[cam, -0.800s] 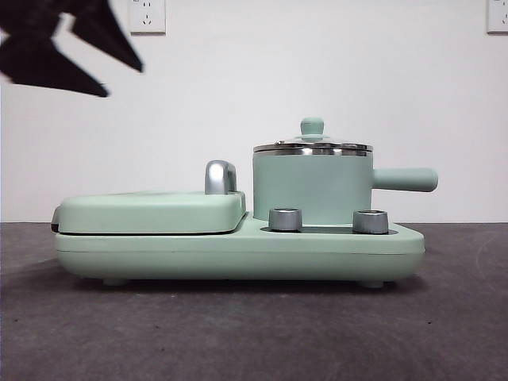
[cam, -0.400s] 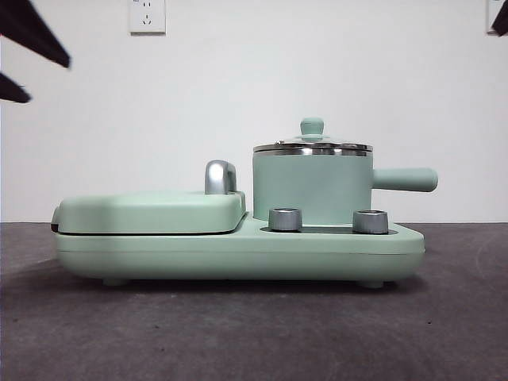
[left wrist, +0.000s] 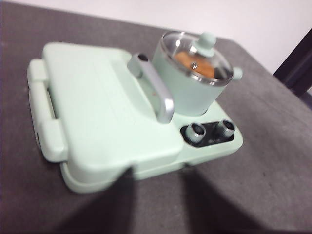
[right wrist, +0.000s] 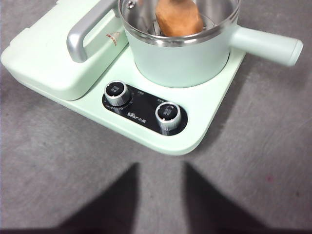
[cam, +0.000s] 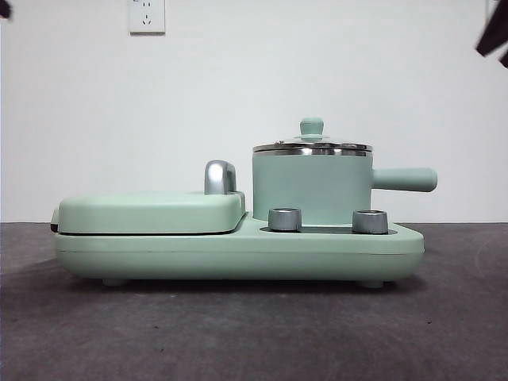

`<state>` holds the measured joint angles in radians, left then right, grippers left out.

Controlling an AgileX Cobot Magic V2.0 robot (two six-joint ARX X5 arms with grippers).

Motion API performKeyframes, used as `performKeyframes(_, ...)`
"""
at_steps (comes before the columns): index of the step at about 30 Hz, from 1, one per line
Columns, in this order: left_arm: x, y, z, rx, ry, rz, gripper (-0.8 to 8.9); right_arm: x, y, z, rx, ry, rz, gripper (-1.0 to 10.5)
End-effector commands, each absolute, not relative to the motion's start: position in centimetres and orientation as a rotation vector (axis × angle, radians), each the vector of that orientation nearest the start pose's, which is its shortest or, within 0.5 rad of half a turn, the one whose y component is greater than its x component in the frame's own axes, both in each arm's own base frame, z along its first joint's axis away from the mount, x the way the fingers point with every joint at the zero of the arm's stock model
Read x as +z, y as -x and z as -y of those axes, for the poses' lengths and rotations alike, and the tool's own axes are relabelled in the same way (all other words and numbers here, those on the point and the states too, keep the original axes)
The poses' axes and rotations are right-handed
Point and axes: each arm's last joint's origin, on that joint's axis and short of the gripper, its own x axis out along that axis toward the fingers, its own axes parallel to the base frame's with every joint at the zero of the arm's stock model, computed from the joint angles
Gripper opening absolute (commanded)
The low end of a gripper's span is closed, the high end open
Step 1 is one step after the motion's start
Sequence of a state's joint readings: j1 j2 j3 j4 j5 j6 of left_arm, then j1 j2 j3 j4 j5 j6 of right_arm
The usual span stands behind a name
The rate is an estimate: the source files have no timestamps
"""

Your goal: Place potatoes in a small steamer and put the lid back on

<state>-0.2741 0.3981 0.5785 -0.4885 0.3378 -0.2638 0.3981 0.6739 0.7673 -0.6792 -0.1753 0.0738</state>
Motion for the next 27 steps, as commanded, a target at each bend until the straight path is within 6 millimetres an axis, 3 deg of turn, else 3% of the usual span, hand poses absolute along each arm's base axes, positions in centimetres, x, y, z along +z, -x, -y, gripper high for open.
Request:
performKeyframes(1, 28.3, -8.9, 3.5, -0.56, 0.26, -0.363, 0.06, 30.2, -12.1, -5.8, 0.561, -0.005, -0.575, 0.2)
performKeyframes(14, 28.4, -8.5, 3.4, -0.563, 0.259, -0.345, 0.06, 30.4, -12.2, -5.8, 0.555, -0.005, -0.547, 0.2)
performKeyframes(17, 28.0, -8.4, 3.2, -0.572, 0.098, -0.28, 0.06, 30.4, -12.2, -5.8, 0.555, -0.005, -0.547, 0.2)
performKeyframes(20, 25.8, -8.5, 2.7, -0.502, -0.001, -0.191, 0.06, 30.4, -12.2, -5.8, 0.555, -0.005, -0.547, 0.2)
performKeyframes(27, 19.5, -9.1, 0.9, -0.153, 0.049, -0.043, 0.06, 30.4, -12.2, -5.8, 0.555, -0.005, -0.547, 0.2)
